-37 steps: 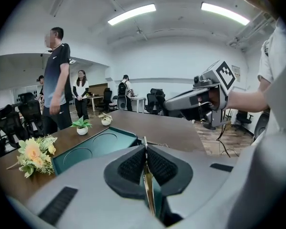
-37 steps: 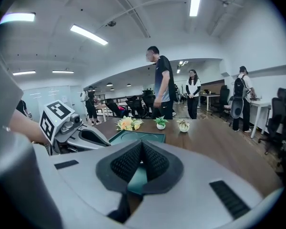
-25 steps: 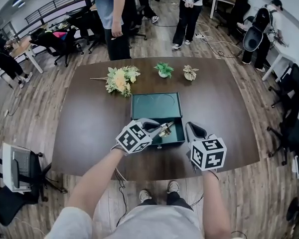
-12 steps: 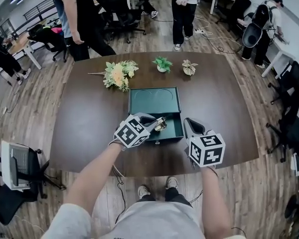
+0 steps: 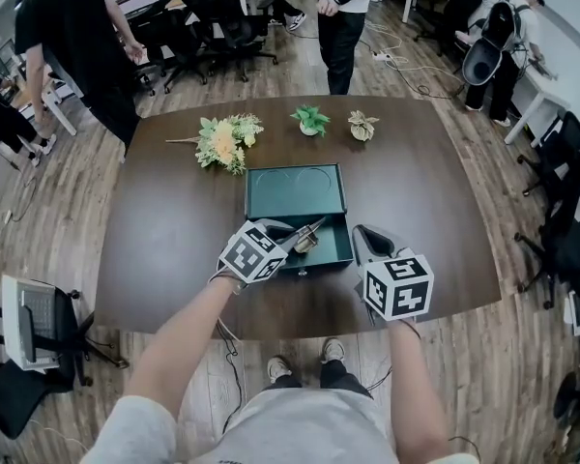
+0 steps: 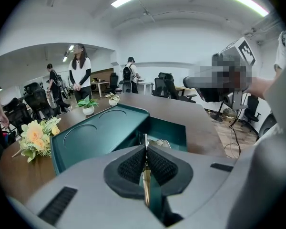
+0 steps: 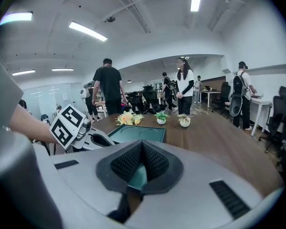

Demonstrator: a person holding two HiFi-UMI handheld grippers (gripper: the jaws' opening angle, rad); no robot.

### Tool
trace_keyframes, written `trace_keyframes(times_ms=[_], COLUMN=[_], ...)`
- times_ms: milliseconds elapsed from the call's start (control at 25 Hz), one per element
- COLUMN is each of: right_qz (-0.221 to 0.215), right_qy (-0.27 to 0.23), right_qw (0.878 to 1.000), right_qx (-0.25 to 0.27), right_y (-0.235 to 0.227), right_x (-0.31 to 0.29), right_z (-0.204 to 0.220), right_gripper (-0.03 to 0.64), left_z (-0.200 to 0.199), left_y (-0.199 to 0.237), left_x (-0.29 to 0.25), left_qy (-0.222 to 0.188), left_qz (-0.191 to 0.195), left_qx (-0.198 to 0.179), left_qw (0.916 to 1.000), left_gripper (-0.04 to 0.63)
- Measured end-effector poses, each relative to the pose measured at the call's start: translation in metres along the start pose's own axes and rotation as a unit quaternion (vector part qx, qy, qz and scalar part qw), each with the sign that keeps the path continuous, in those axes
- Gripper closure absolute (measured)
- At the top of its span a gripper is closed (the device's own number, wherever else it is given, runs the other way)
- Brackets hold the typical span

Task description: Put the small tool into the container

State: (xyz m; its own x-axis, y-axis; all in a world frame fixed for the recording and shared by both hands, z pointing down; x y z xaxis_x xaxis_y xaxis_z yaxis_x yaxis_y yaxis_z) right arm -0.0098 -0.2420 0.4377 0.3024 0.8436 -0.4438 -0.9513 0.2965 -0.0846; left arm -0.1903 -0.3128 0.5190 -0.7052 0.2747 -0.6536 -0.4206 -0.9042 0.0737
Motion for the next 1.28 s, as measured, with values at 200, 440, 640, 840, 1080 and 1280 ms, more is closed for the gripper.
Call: trace_keyframes(times_ms=[200, 440, 640, 840, 1080, 1280], right_qz=[0.001, -0.003, -0.003, -0.005, -0.005, -0.004], right_qy=[0.000, 0.002, 0.003, 0.003, 0.006, 0.007], right_qw=[1.000, 1.000, 1.000, 1.000, 1.000, 1.000], right_qx=[0.000, -0.001, -0.001, -0.002, -0.006, -0.009], right_y=[0.000, 0.001, -0.001, -0.001, -0.003, -0.006], right_x=[0.004, 0.004, 0.006, 0.009, 0.012, 0.014], right_z=[0.000, 0.002, 0.004, 0.005, 0.009, 0.011], right_gripper=[0.614, 0.614, 0.614, 0.614, 0.614, 0.614], left_z=[0.000, 0.000, 0.000, -0.001, -0.002, -0.002], left_y=[-0.002, -0.006, -0.010, -0.017, -0.025, -0.029], left_x=[0.001, 0.000, -0.003, -0.006, -0.012, -0.016], left_qy=[-0.003, -0.006, -0.011, -0.006, 0.000, 0.009], left_qz=[-0.002, 0.000, 0.003, 0.007, 0.015, 0.023], left_qx=[0.019, 0.039, 0.059, 0.058, 0.062, 0.059], left_qw=[0.9998, 0.9992, 0.9982, 0.9983, 0.9980, 0.9979], left_gripper=[0.581, 0.577, 0.571, 0.559, 0.543, 0.531])
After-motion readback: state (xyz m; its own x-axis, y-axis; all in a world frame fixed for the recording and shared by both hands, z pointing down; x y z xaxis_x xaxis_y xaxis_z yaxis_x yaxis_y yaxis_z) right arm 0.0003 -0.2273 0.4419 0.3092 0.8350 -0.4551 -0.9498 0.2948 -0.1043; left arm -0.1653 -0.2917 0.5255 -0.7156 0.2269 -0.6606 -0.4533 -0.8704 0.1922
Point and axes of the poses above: the fingertips, and each gripper's own axes: x backward along the fingers, y to its left, z out of its underside, the point moved 7 cm from there along x, backward along the fingers, and after that the axes turned 3 degrees about z, right-handed, at the moved point
